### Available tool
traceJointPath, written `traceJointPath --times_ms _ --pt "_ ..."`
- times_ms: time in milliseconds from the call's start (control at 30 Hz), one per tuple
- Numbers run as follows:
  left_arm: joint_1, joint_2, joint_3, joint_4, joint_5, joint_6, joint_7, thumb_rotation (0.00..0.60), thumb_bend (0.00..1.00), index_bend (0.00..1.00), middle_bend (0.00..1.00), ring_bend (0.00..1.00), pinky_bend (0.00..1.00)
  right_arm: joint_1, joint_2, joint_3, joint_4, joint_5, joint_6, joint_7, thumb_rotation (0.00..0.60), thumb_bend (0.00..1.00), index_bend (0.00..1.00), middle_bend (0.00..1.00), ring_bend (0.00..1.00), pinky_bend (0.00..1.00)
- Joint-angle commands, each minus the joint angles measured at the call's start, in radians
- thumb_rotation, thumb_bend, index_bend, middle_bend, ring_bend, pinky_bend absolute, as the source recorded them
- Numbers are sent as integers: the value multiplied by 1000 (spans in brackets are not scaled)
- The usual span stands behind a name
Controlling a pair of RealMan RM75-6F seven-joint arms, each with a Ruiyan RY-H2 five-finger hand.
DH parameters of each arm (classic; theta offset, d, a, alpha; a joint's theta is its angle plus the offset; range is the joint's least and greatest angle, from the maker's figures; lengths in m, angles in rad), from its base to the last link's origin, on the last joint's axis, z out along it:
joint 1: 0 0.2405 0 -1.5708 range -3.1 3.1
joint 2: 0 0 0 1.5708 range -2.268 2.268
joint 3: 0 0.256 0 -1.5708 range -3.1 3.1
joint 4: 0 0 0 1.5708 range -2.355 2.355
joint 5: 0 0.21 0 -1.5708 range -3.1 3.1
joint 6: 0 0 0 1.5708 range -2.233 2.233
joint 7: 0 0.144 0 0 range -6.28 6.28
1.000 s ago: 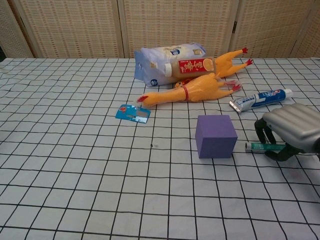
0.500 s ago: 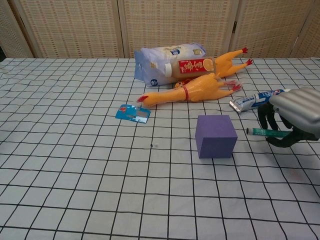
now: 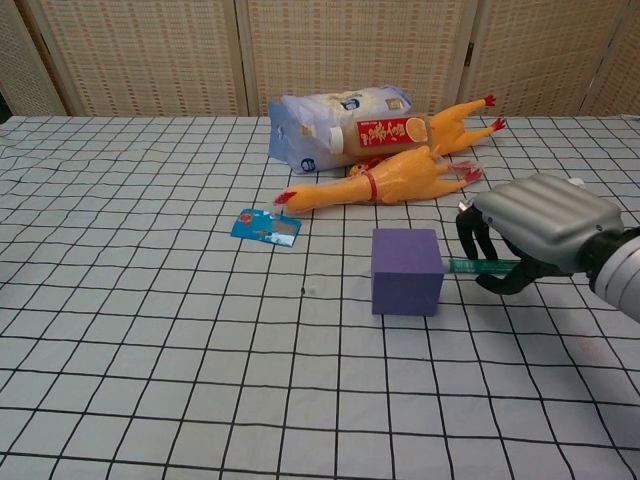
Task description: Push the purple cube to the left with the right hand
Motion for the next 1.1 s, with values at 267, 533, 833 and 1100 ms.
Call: traceJointPath --times_ms 267,533,833,1100 --pt "-1 0 0 1 -1 -2 -4 600 456 0 0 0 42 86 -107 62 45 79 -23 -117 600 406 994 823 600 519" --pt "-3 2 0 7 -2 -5 -16 600 456 0 0 0 42 150 -172 92 62 115 -35 -167 600 406 995 823 600 519" --pt "-5 4 2 9 0 -11 -28 600 455 0 0 0 43 211 -238 122 113 161 -50 -184 600 406 995 823 600 519" --pt "-7 4 -3 19 -11 -17 -35 600 456 0 0 0 43 271 -309 150 184 175 -74 -159 600 406 995 823 600 519"
